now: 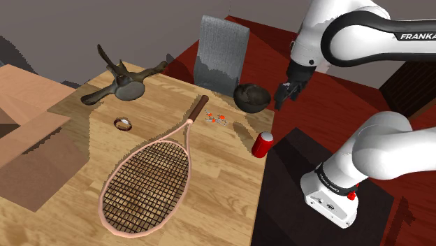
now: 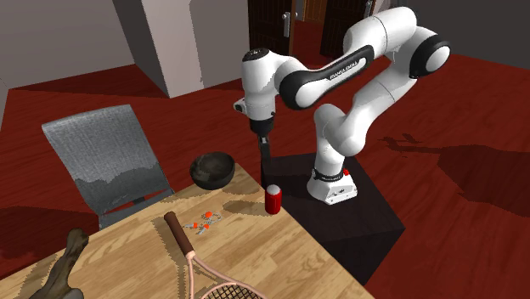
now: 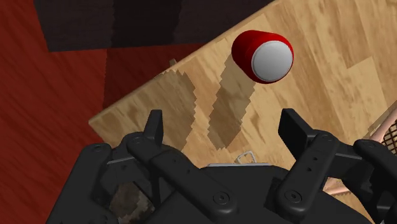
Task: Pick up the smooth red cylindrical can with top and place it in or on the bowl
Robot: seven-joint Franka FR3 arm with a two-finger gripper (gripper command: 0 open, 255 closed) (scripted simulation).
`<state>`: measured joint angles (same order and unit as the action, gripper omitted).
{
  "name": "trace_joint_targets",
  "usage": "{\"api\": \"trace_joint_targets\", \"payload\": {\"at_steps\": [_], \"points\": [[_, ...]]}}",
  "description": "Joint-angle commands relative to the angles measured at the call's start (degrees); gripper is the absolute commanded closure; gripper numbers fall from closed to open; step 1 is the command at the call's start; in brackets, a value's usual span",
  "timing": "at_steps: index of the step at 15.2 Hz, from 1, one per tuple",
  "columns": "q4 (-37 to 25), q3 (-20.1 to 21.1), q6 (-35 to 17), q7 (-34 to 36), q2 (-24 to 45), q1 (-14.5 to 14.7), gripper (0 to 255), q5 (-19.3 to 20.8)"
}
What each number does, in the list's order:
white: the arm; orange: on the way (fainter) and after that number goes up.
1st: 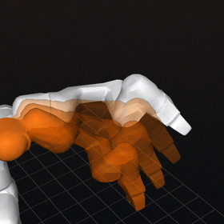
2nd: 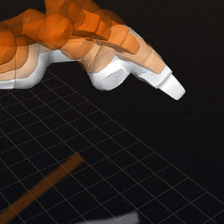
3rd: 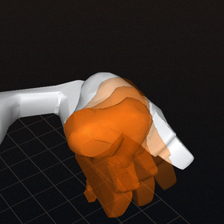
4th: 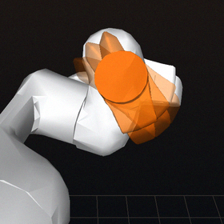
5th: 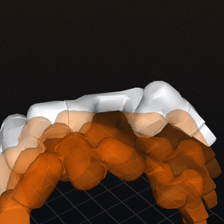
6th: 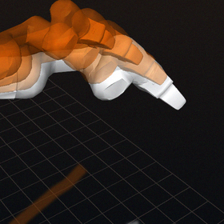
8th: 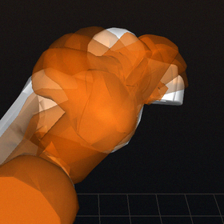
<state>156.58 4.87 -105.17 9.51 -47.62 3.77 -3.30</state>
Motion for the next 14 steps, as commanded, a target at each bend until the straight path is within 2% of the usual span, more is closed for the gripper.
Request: {"api": "trace_joint_targets", "payload": {"at_steps": [1,8,14], "points": [[3.34,2.37,-4.47,3.02,0.44,1.25,0,-2.15],[10.09,9.99,-20.15,11.77,7.28,5.15,0,-8.5],[12.74,10.92,-26.94,11.7,11.46,5.29,0,-9.32]]}}
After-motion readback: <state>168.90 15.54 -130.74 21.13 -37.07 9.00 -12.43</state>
